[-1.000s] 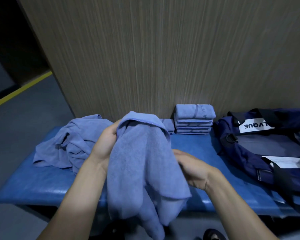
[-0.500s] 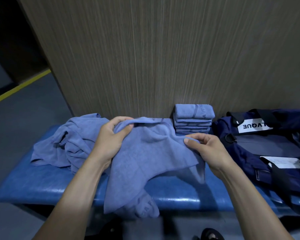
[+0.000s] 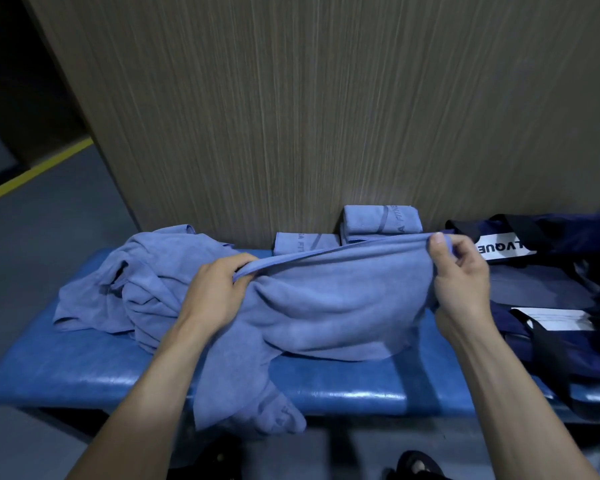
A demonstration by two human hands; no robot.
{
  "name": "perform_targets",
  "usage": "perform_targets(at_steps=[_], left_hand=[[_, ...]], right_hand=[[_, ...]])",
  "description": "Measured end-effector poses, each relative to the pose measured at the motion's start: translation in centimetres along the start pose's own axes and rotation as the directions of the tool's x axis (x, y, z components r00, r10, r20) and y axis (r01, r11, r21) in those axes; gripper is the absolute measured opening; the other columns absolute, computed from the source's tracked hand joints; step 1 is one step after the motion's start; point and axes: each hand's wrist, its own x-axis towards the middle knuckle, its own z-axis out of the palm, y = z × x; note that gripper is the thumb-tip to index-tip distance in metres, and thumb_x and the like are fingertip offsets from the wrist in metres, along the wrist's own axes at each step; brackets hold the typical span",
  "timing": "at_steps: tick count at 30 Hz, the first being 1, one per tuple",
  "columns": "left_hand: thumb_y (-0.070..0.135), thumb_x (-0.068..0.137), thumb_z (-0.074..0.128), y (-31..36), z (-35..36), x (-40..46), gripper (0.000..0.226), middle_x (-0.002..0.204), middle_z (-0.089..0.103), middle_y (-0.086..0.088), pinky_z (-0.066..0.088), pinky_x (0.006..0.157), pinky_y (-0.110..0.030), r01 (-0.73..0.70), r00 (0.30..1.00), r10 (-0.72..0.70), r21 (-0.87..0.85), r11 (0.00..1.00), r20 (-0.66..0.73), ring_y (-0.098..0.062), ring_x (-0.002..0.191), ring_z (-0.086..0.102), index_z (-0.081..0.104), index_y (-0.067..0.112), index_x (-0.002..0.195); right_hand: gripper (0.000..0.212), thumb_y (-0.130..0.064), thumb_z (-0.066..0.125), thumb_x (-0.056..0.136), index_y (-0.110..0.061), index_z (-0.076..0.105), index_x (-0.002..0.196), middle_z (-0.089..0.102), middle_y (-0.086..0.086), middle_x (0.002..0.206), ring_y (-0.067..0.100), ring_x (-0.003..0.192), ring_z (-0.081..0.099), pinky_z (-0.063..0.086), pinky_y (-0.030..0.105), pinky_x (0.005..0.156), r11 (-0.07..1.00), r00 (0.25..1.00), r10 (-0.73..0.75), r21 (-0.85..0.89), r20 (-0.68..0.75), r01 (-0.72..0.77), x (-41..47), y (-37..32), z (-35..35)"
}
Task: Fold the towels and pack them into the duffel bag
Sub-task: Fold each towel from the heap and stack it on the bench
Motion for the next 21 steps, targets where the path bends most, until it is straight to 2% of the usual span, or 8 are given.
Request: perform_targets(at_steps=[6,9,11,13,15,17,19,21], left_hand=[[0.005,0.092,0.054,-1.2,-0.9,-0.2,0.025,0.079,0.07,0.005,0.04,0.062,-0.033,0.157,0.984,-0.15,0.074,0.985,-0.095,-0.022,0.078,0.062,0.07,0.024,0.089],[0.023,0.09,0.07,-1.2,-2.0,0.0,0.02,0.065,0.059,-0.005,0.035,0.059,-0.032,0.261,0.963,-0.269,-0.176,0.949,-0.027,-0.021,0.067,0.052,0.068,0.006,0.08],[0.043,0.084,0.073,0.4,-2.5,-0.1,0.054,0.072,0.056,-0.011,0.037,0.066,-0.033,0.367,0.929,-0.281,-0.512,0.776,0.24,-0.018,0.072,0.05,0.063,-0.01,0.087],[0.039,0.091,0.069,2.6,-2.5,-0.3,0.046,0.082,0.063,-0.012,0.043,0.069,-0.033,0.463,0.873,-0.203,-0.625,0.629,0.443,-0.021,0.081,0.056,0.066,-0.008,0.092],[0.029,0.099,0.061,4.7,-2.0,-0.4,0.03,0.085,0.07,-0.013,0.048,0.071,-0.031,0.437,0.857,-0.095,-0.617,0.654,0.506,-0.019,0.083,0.061,0.07,0.001,0.091],[0.02,0.102,0.057,6.2,-1.4,-0.4,0.023,0.099,0.074,-0.015,0.051,0.083,-0.029,0.277,0.859,0.105,-0.628,0.727,0.5,-0.016,0.092,0.065,0.073,0.003,0.098],[0.012,0.101,0.057,6.9,-0.7,-0.5,0.018,0.096,0.075,-0.007,0.05,0.085,-0.023,0.129,0.865,0.23,-0.64,0.757,0.446,-0.011,0.094,0.066,0.074,0.006,0.096],[0.011,0.099,0.062,6.8,-0.4,-0.3,0.016,0.088,0.073,0.002,0.048,0.08,-0.02,0.031,0.906,0.236,-0.612,0.79,0.351,-0.005,0.087,0.063,0.075,0.013,0.09]], right_hand=[[0.02,-0.027,0.06,0.101,-0.027,0.055,0.081,0.051,-0.009,0.075,-0.004,0.061,0.045,0.04,0.015,0.065,0.996,0.941,0.032,0.089,-0.336,-0.002,0.9,-0.4,-1.3],[0.023,-0.024,0.06,0.1,-0.025,0.056,0.077,0.054,-0.01,0.072,-0.002,0.059,0.049,0.042,0.017,0.062,0.985,0.917,0.126,0.159,-0.378,-0.069,0.9,-1.1,-1.7],[0.022,-0.021,0.064,0.096,-0.021,0.062,0.074,0.059,-0.007,0.071,0.004,0.065,0.053,0.044,0.024,0.068,0.981,0.953,0.179,0.121,-0.243,-0.153,0.0,-1.6,-0.8],[0.014,-0.016,0.068,0.093,-0.018,0.07,0.08,0.066,-0.004,0.077,0.009,0.074,0.057,0.045,0.028,0.078,0.987,0.992,0.124,-0.108,0.021,-0.121,-1.9,-1.9,1.1],[0.009,-0.017,0.071,0.094,-0.02,0.072,0.102,0.064,0.005,0.077,0.015,0.075,0.054,0.041,0.031,0.074,0.977,0.916,0.105,-0.214,0.388,-0.021,-4.7,-2.3,3.4],[0.031,-0.02,0.068,0.096,-0.025,0.064,0.126,0.056,0.009,0.068,0.017,0.067,0.048,0.037,0.032,0.063,0.976,0.715,0.203,-0.195,0.669,-0.095,-6.9,-2.5,5.1],[0.029,-0.022,0.066,0.098,-0.023,0.064,0.127,0.042,0.001,0.061,0.015,0.056,0.036,0.028,0.032,0.053,0.98,0.587,0.184,-0.195,0.788,-0.045,-7.6,-1.9,5.9],[0.02,-0.028,0.068,0.097,-0.013,0.071,0.111,0.04,-0.001,0.063,0.012,0.059,0.033,0.027,0.033,0.057,0.961,0.639,0.126,-0.254,0.759,0.113,-7.2,-1.1,6.3]])
